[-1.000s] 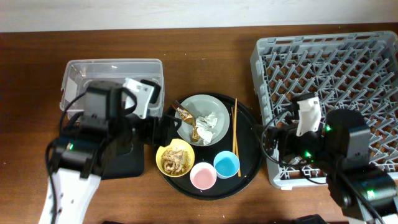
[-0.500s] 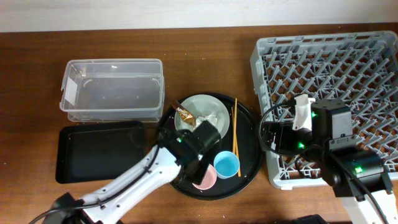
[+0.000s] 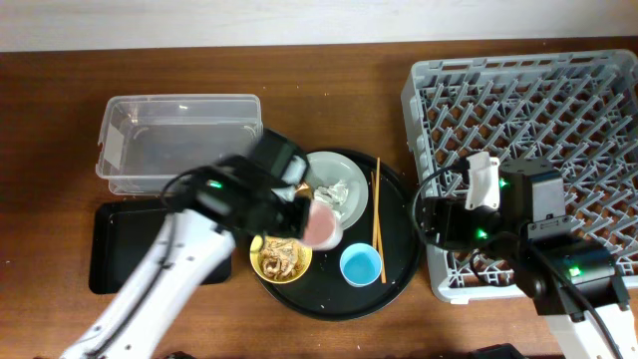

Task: Sort waste into correct bins and load items into the dishwasher rack

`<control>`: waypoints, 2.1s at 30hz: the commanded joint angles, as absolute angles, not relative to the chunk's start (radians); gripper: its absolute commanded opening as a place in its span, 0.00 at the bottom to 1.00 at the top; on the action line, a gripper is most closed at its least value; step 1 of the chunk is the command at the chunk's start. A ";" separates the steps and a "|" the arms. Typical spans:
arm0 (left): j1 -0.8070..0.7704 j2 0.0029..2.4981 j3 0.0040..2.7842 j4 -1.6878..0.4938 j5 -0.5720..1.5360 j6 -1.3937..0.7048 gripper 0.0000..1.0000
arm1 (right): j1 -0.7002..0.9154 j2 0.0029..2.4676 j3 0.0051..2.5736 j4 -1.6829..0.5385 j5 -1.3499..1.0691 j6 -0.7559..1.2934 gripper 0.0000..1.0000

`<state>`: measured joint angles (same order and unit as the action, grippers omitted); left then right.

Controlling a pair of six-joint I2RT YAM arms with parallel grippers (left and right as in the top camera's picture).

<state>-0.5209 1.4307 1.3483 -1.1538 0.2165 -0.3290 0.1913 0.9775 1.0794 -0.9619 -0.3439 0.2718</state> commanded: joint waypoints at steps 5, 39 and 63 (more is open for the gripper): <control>-0.128 1.423 1.377 -0.925 1.274 -0.207 0.00 | 0.197 0.979 1.099 -0.658 -1.056 0.166 0.77; -0.130 1.423 1.377 -1.052 0.916 -0.207 0.99 | -0.247 1.004 1.099 -1.184 -0.328 0.281 0.45; -0.725 1.466 1.274 -1.045 0.059 -0.251 0.81 | -0.167 1.146 1.346 -1.262 -0.337 0.214 0.85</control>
